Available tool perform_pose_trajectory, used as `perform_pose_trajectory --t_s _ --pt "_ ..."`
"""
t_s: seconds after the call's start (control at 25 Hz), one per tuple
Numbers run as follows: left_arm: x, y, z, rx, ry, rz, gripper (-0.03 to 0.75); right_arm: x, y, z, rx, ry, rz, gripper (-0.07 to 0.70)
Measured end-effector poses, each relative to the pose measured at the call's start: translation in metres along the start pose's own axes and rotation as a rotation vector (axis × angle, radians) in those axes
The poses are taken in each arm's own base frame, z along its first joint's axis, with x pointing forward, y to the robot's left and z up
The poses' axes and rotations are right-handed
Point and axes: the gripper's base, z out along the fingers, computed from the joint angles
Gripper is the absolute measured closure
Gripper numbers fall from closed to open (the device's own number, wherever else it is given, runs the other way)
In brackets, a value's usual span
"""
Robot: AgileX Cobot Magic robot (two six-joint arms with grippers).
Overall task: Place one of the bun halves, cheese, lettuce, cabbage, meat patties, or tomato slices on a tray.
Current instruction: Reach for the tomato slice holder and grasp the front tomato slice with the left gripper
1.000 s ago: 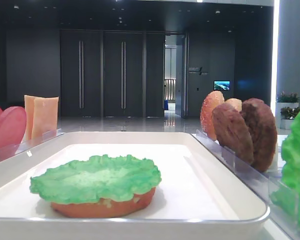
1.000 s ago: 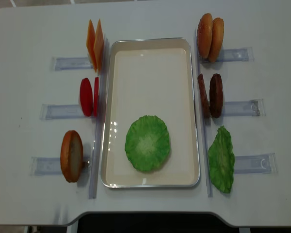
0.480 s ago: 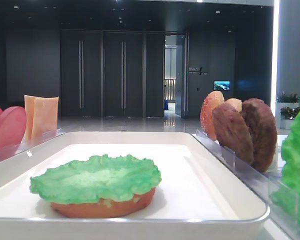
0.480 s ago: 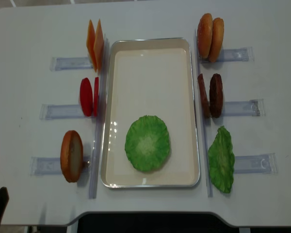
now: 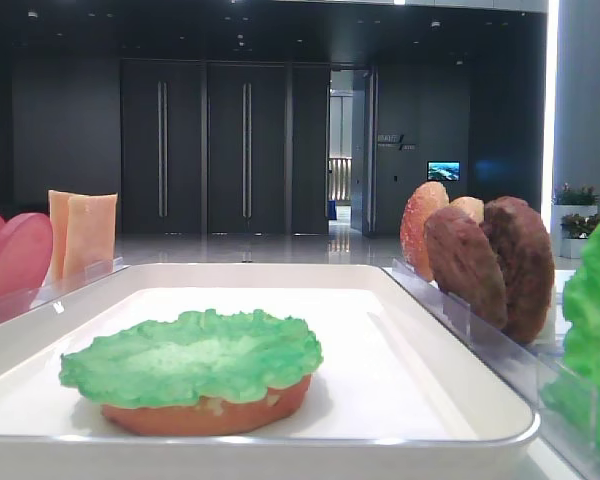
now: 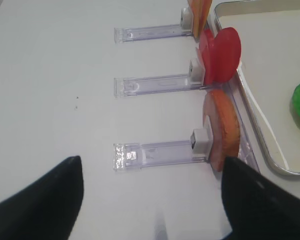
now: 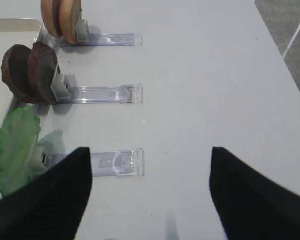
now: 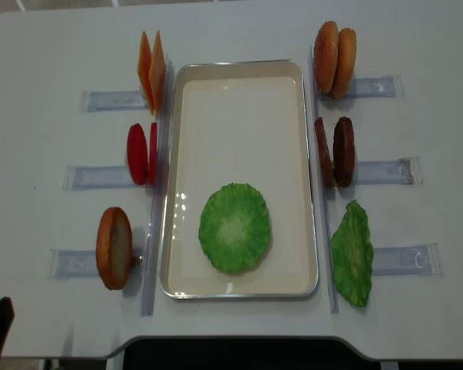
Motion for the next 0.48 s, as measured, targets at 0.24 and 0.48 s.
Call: perform_pose_trajectory --t_s 0.24,0.48 --pt "-0.006 0.001 -0.005 0.002 0.056 -0.017 0.048 0.000 0.000 0.000 0.000 0.000 0.000 0.155" --pt "-0.032 0.002 -0.001 0.002 0.188 -0.063 0.060 0.000 0.000 0.000 0.000 0.000 0.000 0.155"
